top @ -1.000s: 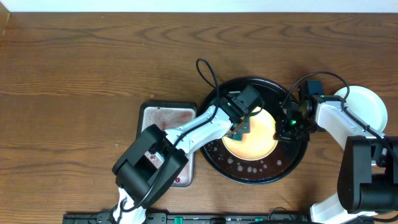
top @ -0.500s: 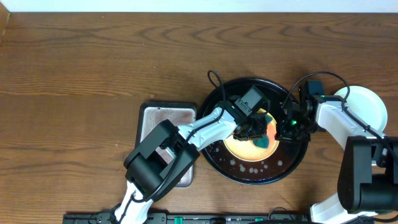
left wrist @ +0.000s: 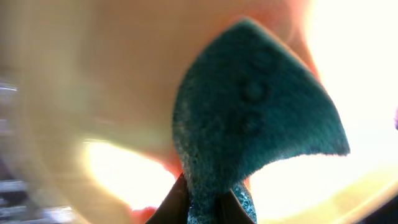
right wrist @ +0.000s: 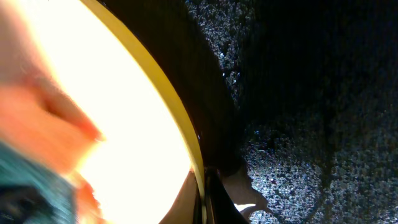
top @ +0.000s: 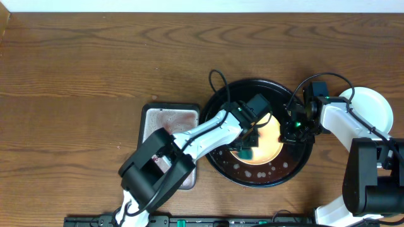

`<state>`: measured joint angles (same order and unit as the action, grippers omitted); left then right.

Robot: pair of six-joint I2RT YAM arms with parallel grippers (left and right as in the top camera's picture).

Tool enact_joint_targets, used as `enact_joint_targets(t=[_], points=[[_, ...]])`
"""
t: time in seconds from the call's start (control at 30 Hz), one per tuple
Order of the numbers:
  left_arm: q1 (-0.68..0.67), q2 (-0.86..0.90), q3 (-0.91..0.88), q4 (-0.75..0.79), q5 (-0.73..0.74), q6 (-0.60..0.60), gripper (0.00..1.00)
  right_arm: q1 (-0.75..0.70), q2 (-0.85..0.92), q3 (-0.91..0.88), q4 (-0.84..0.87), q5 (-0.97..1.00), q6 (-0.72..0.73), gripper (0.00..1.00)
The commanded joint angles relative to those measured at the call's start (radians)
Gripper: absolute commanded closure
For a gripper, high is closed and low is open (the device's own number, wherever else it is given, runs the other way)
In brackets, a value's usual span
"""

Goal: Clean dirty plates on tray and stack at the side
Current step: 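Scrub the yellow plate with the sponge while right gripper holds its rim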

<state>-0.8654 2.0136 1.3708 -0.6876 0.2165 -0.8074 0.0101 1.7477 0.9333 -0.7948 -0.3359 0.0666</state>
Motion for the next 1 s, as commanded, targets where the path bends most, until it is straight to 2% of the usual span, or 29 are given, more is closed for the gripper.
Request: enact_joint_targets(t=[0.0,0.1,0.3,0.43,0.63,0.83,0.97], points=[[0.029,-0.023,-0.042,-0.053,-0.404,0.015,0.92,-0.008,0.014,0.001,0.003,0.047,-0.020,0.99],[0.028,-0.038,-0.042,-0.056,-0.497,0.031,0.93,-0.008,0.014,0.001,0.002,0.047,-0.020,0.99],[0.028,-0.051,0.003,-0.103,-0.508,0.064,0.93,-0.008,0.014,0.001,0.003,0.048,-0.024,0.99],[0.029,-0.077,0.057,-0.103,-0.523,0.145,0.92,-0.008,0.014,0.001,0.006,0.047,-0.024,0.99],[0.028,-0.064,0.037,0.003,-0.281,0.139,0.93,-0.008,0.014,0.001,0.008,0.047,-0.023,0.99],[0.029,-0.027,0.004,0.079,-0.199,0.110,0.93,-0.008,0.014,0.001,0.006,0.047,-0.023,0.99],[0.030,-0.004,0.003,0.056,-0.250,0.115,0.92,-0.008,0.014,0.001,0.006,0.047,-0.023,0.99]])
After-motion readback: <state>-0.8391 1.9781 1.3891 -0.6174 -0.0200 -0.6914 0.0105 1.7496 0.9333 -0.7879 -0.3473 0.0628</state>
